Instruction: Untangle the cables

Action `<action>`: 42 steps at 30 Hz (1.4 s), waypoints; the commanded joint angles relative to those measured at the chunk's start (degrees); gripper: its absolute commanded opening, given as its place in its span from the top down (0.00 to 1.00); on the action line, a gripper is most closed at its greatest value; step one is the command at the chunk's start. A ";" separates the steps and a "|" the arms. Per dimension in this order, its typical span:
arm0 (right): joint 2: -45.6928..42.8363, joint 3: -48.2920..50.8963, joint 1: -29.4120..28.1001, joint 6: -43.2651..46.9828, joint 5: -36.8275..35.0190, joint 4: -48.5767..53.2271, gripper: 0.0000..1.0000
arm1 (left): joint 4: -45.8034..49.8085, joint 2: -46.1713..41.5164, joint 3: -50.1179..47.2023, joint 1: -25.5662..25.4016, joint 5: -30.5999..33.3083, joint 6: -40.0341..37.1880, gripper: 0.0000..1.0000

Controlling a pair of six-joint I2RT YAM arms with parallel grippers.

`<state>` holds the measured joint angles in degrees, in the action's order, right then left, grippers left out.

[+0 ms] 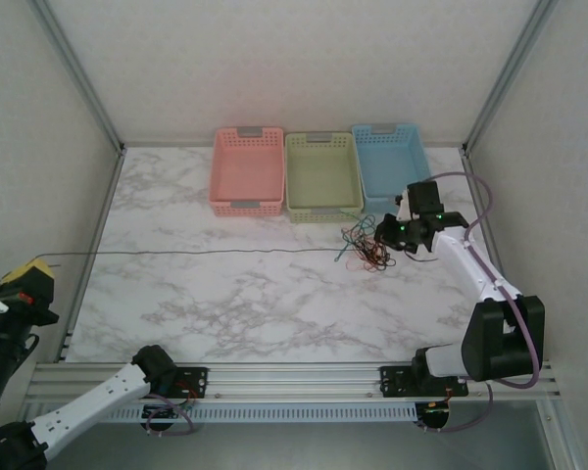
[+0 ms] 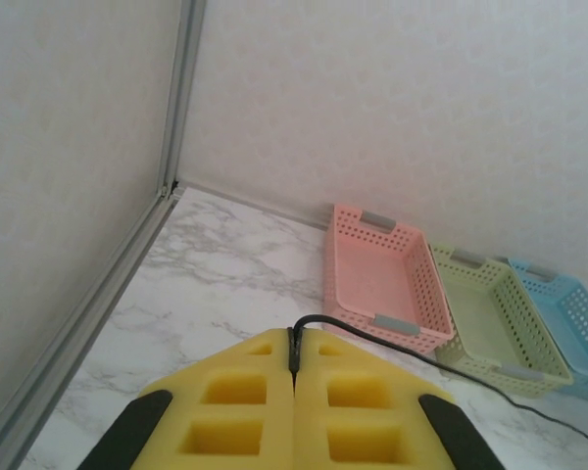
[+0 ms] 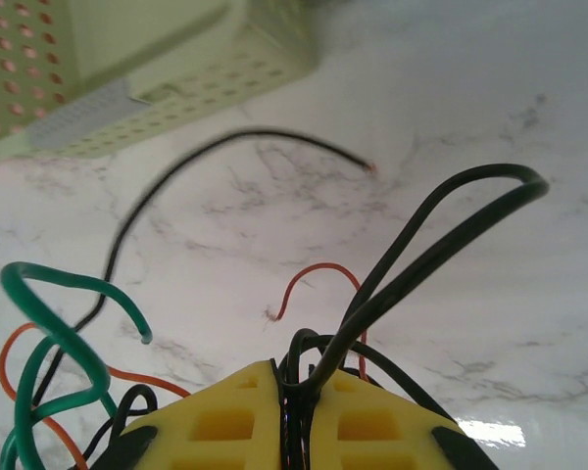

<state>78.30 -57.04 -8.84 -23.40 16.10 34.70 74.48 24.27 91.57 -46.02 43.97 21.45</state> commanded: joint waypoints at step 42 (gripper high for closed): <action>13.03 -10.43 -15.77 6.97 -19.44 9.00 0.42 | -2.09 -0.45 -1.32 -4.08 1.91 0.74 1.00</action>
<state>88.29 -66.19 -24.25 -17.87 2.26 38.83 73.06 23.29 90.19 -49.47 46.63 22.06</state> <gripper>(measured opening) 0.576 0.052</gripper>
